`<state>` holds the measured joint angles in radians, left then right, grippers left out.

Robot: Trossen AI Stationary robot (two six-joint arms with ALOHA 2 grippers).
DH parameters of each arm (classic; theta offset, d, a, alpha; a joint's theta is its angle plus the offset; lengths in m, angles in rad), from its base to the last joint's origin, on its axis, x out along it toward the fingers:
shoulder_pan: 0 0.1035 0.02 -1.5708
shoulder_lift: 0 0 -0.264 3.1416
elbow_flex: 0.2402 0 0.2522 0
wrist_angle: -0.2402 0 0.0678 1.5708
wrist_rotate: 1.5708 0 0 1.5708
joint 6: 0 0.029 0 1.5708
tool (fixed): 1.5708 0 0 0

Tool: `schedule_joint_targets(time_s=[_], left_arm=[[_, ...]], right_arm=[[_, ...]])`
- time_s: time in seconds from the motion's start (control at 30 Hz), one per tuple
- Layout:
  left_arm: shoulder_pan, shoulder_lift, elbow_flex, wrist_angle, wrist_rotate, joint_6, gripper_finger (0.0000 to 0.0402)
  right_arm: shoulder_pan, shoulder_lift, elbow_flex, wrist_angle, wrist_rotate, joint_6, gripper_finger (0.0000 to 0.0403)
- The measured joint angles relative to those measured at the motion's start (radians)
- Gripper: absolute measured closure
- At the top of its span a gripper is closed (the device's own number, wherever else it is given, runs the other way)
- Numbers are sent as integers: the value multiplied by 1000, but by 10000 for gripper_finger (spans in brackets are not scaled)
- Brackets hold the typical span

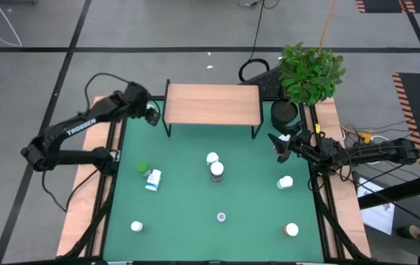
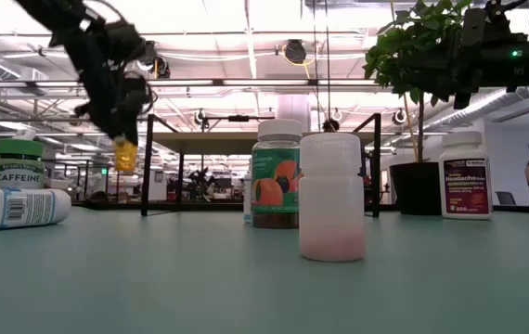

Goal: Pick and place medicine bottles onto shelf by color
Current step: Put the top orange bottle on the shelf

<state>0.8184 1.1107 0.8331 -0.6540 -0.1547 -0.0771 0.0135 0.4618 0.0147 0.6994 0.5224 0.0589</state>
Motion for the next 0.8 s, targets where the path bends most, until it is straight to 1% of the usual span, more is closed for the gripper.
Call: schedule_joint_targets(time_s=[0.17,0.3,0.47,0.63,0.8], left_arm=[[-18,0,182,-71,-4,50,181],[-17,3,320,-89,-5,73,172],[-18,47,479,-99,-5,96,182],[-26,149,587,-97,-2,102,186],[-44,311,652,-100,7,106,173]], right_arm=[[0,0,0,0,0,0,179],[0,0,0,0,0,0,179],[0,0,0,0,0,0,179],[0,0,0,10,0,-7,179],[0,0,0,35,-1,-19,179]])
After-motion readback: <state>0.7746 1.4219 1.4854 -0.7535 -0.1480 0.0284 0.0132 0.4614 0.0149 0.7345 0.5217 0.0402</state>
